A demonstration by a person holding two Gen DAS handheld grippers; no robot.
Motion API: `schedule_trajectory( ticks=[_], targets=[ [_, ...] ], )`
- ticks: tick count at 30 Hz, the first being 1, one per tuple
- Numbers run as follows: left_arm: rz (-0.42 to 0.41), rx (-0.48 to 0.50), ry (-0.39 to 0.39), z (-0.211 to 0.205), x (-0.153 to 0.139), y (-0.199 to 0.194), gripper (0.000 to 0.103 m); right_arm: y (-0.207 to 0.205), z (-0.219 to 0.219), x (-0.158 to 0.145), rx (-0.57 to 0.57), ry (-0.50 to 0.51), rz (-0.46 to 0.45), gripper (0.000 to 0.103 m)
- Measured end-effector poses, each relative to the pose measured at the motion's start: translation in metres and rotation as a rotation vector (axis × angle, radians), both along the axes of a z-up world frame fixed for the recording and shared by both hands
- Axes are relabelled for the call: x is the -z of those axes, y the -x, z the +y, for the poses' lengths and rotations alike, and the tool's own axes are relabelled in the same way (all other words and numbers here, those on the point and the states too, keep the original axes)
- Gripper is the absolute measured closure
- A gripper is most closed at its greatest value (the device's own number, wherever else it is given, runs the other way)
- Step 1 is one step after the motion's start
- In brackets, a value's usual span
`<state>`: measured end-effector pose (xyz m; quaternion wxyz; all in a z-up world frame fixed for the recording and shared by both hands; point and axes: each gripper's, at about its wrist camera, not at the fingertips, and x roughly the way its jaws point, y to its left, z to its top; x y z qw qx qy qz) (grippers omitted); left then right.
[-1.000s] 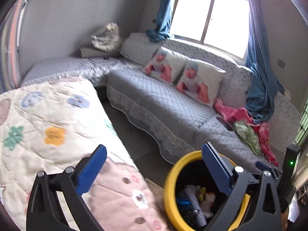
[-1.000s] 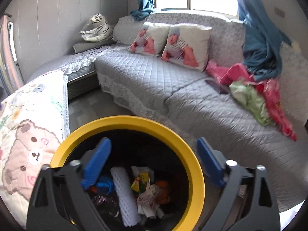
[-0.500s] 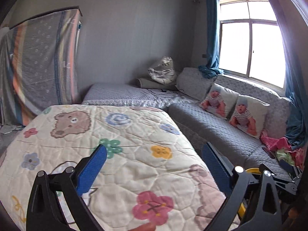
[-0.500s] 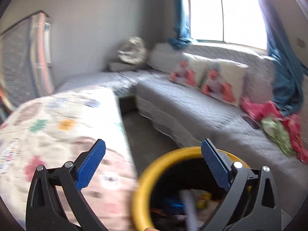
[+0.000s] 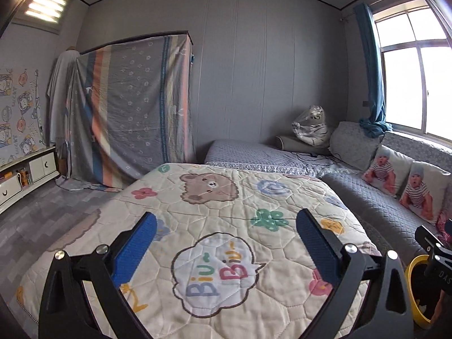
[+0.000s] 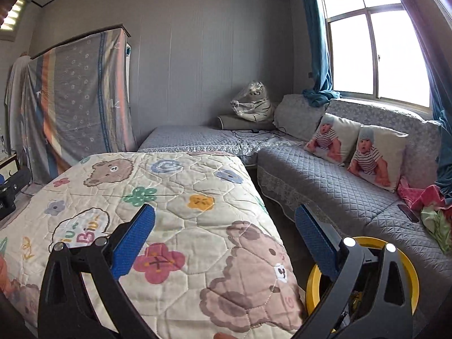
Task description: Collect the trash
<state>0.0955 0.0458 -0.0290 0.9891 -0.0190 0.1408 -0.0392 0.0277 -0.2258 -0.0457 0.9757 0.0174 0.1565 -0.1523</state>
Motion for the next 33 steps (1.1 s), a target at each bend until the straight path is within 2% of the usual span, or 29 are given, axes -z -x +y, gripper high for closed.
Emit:
schedule_trajectory(
  ticks=[14, 33],
  targets=[
    [-0.049, 0.023, 0.026, -0.004, -0.005, 0.035, 0.008, 0.006, 0.023, 0.009, -0.007, 0.043, 0.005, 0.008],
    [-0.049, 0.026, 0.029, -0.002, -0.004, 0.036, 0.008, 0.003, 0.023, 0.01, -0.034, 0.03, 0.023, 0.008]
  ],
)
